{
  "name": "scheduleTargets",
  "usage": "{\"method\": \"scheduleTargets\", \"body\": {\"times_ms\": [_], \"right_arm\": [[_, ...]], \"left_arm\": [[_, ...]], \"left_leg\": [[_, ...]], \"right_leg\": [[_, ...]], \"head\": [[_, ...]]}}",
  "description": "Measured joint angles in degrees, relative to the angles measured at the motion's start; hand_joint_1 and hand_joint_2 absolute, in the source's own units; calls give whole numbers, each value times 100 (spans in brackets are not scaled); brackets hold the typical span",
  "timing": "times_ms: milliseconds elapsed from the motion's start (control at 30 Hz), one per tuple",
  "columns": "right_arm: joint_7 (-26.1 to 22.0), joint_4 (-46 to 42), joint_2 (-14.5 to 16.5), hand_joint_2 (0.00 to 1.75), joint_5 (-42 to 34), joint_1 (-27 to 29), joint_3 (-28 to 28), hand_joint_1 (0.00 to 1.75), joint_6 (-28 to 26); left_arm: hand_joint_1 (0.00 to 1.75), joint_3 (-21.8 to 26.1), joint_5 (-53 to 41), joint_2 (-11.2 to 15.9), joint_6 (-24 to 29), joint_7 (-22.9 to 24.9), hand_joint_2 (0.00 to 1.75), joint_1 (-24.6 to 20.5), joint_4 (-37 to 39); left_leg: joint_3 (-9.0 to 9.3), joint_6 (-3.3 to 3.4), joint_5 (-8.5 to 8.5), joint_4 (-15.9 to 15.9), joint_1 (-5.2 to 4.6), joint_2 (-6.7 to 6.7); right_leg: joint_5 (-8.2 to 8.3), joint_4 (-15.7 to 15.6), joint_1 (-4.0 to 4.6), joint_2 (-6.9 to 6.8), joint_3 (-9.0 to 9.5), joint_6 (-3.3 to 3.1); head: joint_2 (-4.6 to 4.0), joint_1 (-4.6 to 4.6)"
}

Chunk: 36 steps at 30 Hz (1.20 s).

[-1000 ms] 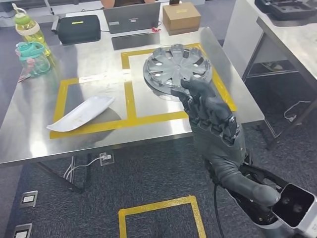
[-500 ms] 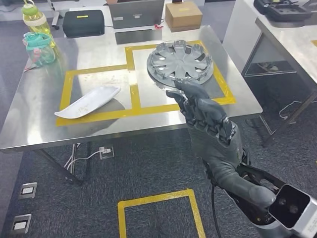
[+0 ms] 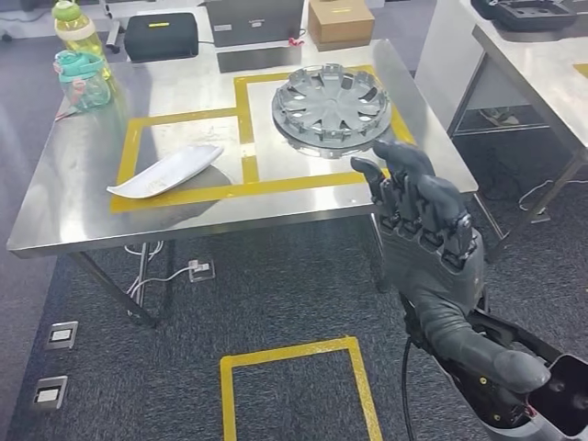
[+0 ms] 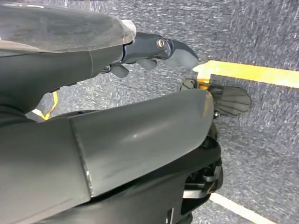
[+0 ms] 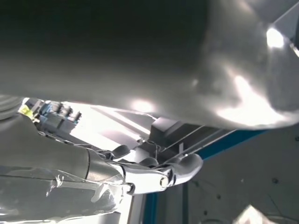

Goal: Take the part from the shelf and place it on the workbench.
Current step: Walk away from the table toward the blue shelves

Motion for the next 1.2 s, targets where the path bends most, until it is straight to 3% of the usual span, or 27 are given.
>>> {"method": "scheduleTargets", "body": {"times_ms": [33,100,133,167,200,233,300,367,400,467,500,533,600,633,667,700,733,767,800,867,900,967,1000,1033,1133,1167,1200], "right_arm": [[16,-21,-4,0,28,19,-24,0,-14],[60,-67,-18,0,99,65,-73,0,-48],[82,-89,-28,0,133,93,-93,0,-64],[98,-113,-37,0,162,121,-112,0,-80],[113,-135,-43,0,181,145,-128,0,-92],[125,-157,-50,0,195,165,-144,0,-102],[140,-204,-58,0,207,195,-174,0,-120],[143,-255,-75,0,208,216,-199,0,-137],[143,-274,-87,0,208,225,-211,0,-147],[144,-286,-118,0,208,257,-240,0,-167],[145,-289,-135,0,208,275,-257,0,-175],[144,-290,-158,0,208,291,-276,0,-182],[144,-292,-205,0,208,318,-305,0,-191],[144,-292,-224,0,208,336,-319,0,-195],[145,-292,-238,0,209,359,-329,0,-198],[145,-293,-254,0,211,381,-339,0,-202],[146,-298,-268,0,216,397,-347,0,-207],[149,-309,-280,0,222,404,-353,0,-211],[152,-327,-289,0,230,407,-360,0,-215],[155,-372,-298,0,251,410,-379,0,-221],[155,-393,-301,0,261,412,-388,0,-225],[156,-419,-311,0,272,424,-402,0,-233],[158,-427,-316,0,274,426,-406,0,-234],[160,-431,-320,0,276,430,-410,0,-238],[164,-444,-325,0,288,440,-420,0,-251],[165,-449,-327,0,291,447,-422,0,-253],[166,-456,-328,0,292,455,-423,0,-255]], "left_arm": [[0,1,3,1,0,-1,0,1,0],[0,1,10,1,0,-3,0,-2,1],[0,1,11,1,0,-4,0,-4,1],[0,1,12,1,0,-4,0,-7,1],[0,1,12,1,0,-4,0,-12,1],[0,1,11,2,0,-4,0,-19,0],[0,2,11,3,-1,-4,0,-42,-1],[0,5,17,5,-2,-3,0,-68,-1],[0,7,23,6,-2,-2,0,-77,-1],[0,10,40,4,-2,2,0,-73,-1],[0,11,47,4,-3,3,0,-67,-1],[0,11,52,4,-3,4,0,-57,0],[0,12,57,10,-7,3,0,-45,1],[0,12,56,12,-10,1,0,-41,2],[0,12,54,13,-13,-1,0,-39,2],[0,12,49,13,-14,-2,0,-39,2],[0,12,44,14,-16,-3,0,-39,2],[0,12,38,14,-16,-4,0,-40,1],[0,12,34,11,-17,-4,0,-40,1],[0,12,29,8,-17,-5,0,-42,-1],[0,12,28,7,-17,-5,0,-44,-1],[0,12,27,10,-17,-6,0,-42,0],[0,12,27,13,-17,-6,0,-40,1],[0,12,28,14,-17,-6,0,-37,1],[0,12,30,13,-17,-6,0,-31,2],[0,12,29,14,-17,-6,0,-32,2],[0,12,29,15,-17,-6,0,-35,2]], "left_leg": [[-85,-35,-233,215,7,-11],[-314,-91,-838,948,46,-20],[-400,-112,-1016,1322,60,-20],[-423,-128,-1037,1584,72,-20],[-364,-139,-918,1668,81,-20],[-198,-142,-718,1540,89,-20],[390,-131,-458,786,94,-22],[904,-68,-526,-13,77,-35],[1006,-25,-571,-209,60,-40],[936,85,-515,-262,58,-27],[872,139,-457,-261,62,-13],[799,190,-389,-267,69,5],[631,252,-252,-263,52,28],[539,264,-181,-255,39,34],[443,266,-112,-244,26,36],[347,263,-48,-229,15,36],[253,255,14,-211,7,36],[168,243,72,-194,1,34],[101,225,129,-179,-8,31],[32,173,245,-172,-18,26],[24,141,301,-184,-12,26],[11,72,387,-214,5,21],[-32,39,306,-160,11,11],[-104,9,99,-6,17,0],[-397,-72,-846,1035,56,-17],[-443,-98,-958,1387,70,-17],[-426,-120,-904,1614,85,-17]], "right_leg": [[65,-19,-21,-15,-68,-47],[193,-14,-28,-22,-212,-104],[256,-8,-27,-24,-300,-106],[320,2,-29,-24,-390,-103],[380,17,-33,-24,-478,-93],[435,39,-39,-23,-566,-76],[525,97,-41,-17,-707,-28],[612,142,-26,-17,-782,35],[664,144,-21,-20,-802,70],[729,140,-31,-18,-847,145],[627,208,-38,-11,-897,176],[412,381,-46,-4,-969,201],[-232,1085,-57,3,-1142,234],[-458,1499,-58,4,-1204,244],[-539,1817,-57,4,-1215,249],[-466,1955,-57,5,-1150,244],[-294,1891,-55,5,-994,231],[-110,1603,-50,7,-733,207],[-39,1154,-34,10,-406,171],[-118,243,5,15,174,101],[-191,-9,27,16,291,72],[-123,-113,34,3,248,10],[-54,-131,21,-10,176,-33],[29,-148,5,-25,98,-80],[283,-153,-9,-39,-191,-148],[368,-143,-9,-39,-289,-143],[451,-125,-11,-39,-394,-133]], "head": [[0,-41],[0,-110],[0,-131],[0,-141],[0,-151],[0,-160],[0,-169],[0,-164],[0,-157],[0,-150],[0,-140],[0,-122],[0,-65],[0,-44],[0,-26],[0,-10],[0,6],[0,22],[0,38],[0,50],[0,48],[0,38],[0,29],[0,2],[0,-102],[0,-120],[0,-133]]}}
